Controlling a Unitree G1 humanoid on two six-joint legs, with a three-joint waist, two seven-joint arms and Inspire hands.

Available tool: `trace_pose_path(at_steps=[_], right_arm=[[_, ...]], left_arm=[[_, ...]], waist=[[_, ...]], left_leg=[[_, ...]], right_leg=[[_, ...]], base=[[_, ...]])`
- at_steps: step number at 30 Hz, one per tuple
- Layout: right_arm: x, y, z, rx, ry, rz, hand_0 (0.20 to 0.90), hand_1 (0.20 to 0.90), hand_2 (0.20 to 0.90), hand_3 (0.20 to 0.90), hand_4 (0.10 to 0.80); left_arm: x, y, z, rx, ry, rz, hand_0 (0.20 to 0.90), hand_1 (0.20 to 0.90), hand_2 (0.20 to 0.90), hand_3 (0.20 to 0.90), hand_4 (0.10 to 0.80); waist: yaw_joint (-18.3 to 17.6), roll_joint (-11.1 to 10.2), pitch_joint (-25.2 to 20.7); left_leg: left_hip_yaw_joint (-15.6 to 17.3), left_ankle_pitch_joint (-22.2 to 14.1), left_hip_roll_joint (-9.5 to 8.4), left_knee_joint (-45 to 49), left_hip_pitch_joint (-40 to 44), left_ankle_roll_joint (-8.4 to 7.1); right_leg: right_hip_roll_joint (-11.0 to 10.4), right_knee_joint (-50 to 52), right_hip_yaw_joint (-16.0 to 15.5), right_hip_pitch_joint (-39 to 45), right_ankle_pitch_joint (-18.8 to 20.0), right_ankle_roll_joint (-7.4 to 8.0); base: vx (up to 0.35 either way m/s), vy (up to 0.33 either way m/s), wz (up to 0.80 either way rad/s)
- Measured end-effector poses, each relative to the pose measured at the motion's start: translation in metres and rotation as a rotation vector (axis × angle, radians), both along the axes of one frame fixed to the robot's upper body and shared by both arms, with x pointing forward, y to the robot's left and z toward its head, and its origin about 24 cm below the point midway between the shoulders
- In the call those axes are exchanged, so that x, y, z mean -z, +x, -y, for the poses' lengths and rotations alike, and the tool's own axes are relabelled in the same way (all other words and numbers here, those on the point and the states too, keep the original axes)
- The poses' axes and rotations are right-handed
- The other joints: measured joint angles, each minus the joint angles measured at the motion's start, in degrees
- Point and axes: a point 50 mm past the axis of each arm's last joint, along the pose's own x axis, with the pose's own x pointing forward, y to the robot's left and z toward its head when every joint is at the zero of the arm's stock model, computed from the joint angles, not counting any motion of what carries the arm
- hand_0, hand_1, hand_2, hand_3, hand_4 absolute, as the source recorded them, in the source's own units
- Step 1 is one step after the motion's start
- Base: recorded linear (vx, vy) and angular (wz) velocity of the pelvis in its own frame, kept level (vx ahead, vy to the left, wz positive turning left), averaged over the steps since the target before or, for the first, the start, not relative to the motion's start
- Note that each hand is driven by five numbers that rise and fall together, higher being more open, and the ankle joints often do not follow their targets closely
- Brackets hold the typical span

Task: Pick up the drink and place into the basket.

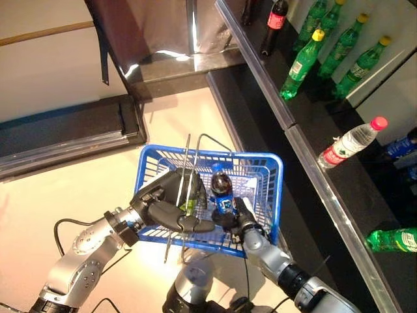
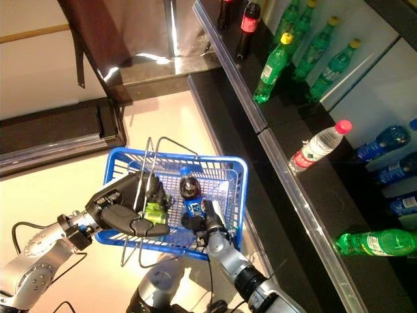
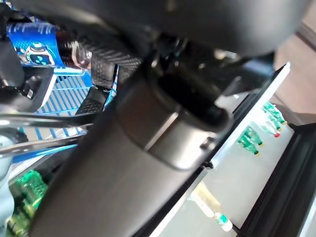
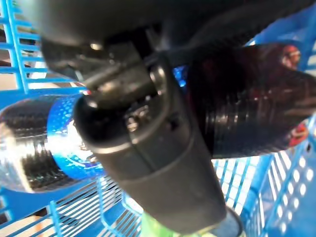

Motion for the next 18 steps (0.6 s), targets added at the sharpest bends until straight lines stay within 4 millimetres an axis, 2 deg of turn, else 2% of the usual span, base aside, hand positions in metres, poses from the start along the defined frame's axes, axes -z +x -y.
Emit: trace_pose_path(at_steps=[7, 11, 14, 18], right_arm=[[0.011, 0.011, 0.006, -0.072, -0.087, -0.1, 0.3, 0.3, 0.3, 0.2, 0.1], [0.019, 0.019, 0.007, -0.092, -0.133, -0.209, 0.3, 0.3, 0.3, 0.2, 0.1], [0.026, 0.019, 0.012, -0.078, -0.187, -0.3, 0.3, 0.3, 0.3, 0.2, 0.1], [0.033, 0.015, 0.018, -0.05, -0.203, -0.429, 0.309, 0.309, 0.309, 0.211, 0.111]], left_arm=[[0.007, -0.002, 0.005, 0.025, -0.006, -0.051, 0.3, 0.3, 0.3, 0.2, 0.1], [0.014, -0.003, 0.009, 0.036, 0.006, -0.11, 0.3, 0.3, 0.3, 0.2, 0.1], [0.022, -0.006, 0.015, 0.053, 0.019, -0.165, 0.3, 0.3, 0.3, 0.2, 0.1], [0.026, -0.004, 0.025, 0.062, 0.033, -0.191, 0.3, 0.3, 0.3, 0.2, 0.1]], waist=[[0.1, -0.03, -0.02], [0.55, -0.47, -0.27], [1.9, -0.48, -0.27], [1.74, -0.54, -0.31]], left_leg=[[-0.22, 0.01, -0.37, -0.2, -0.14, 0.02], [-1.52, 0.01, -0.88, -0.04, -0.84, 0.01], [-2.05, 0.02, -1.24, -0.01, -0.84, 0.03], [-3.03, 0.05, -1.65, 0.56, -0.85, 0.07]], right_leg=[[-0.06, 0.14, -0.25, -0.14, -0.03, 0.32], [-0.21, 0.11, -1.67, 0.2, -0.38, 0.43], [-0.39, -0.03, -2.28, 0.65, -0.44, 0.57], [-0.44, -0.04, -3.35, 1.45, -0.6, 0.64]], base=[[0.014, -0.006, 0.01], [0.068, -0.023, 0.17], [0.038, -0.022, 0.12], [0.027, -0.027, 0.12]])
